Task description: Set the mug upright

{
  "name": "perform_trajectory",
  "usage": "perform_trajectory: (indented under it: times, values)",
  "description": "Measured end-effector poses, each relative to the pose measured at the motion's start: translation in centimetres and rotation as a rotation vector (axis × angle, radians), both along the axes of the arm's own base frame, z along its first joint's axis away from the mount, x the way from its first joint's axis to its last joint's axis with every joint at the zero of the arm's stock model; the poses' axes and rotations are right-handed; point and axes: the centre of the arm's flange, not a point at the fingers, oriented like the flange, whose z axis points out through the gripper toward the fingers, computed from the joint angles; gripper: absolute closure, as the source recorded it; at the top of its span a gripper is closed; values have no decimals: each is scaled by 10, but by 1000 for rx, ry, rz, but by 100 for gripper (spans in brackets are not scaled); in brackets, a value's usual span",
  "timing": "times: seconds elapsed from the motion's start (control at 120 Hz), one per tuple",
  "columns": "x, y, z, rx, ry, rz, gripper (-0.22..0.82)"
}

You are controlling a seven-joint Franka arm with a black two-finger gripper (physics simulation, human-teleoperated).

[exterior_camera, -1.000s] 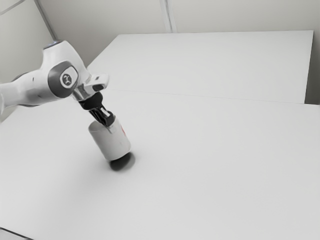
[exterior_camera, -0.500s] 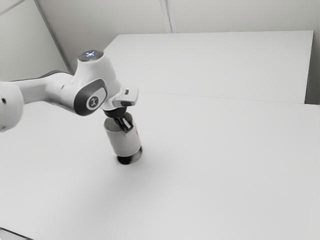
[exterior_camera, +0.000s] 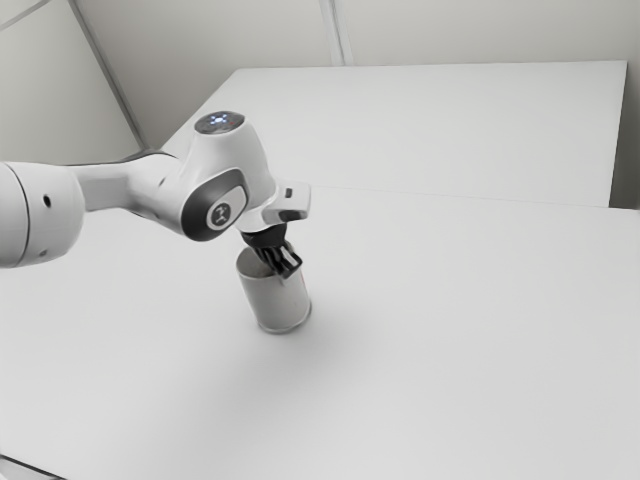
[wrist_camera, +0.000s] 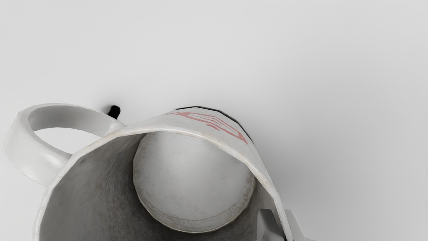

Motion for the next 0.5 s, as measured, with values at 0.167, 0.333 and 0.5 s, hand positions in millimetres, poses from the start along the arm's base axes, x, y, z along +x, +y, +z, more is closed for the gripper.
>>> perform_trajectory:
  times: [0.167,0.333,0.5]
  values:
    - [-1,-4,-2,-7,2,25,72]
    - [-1,-7,-1,-12,2,44,48]
    - [8,-11,27,-31,-52,63,26]
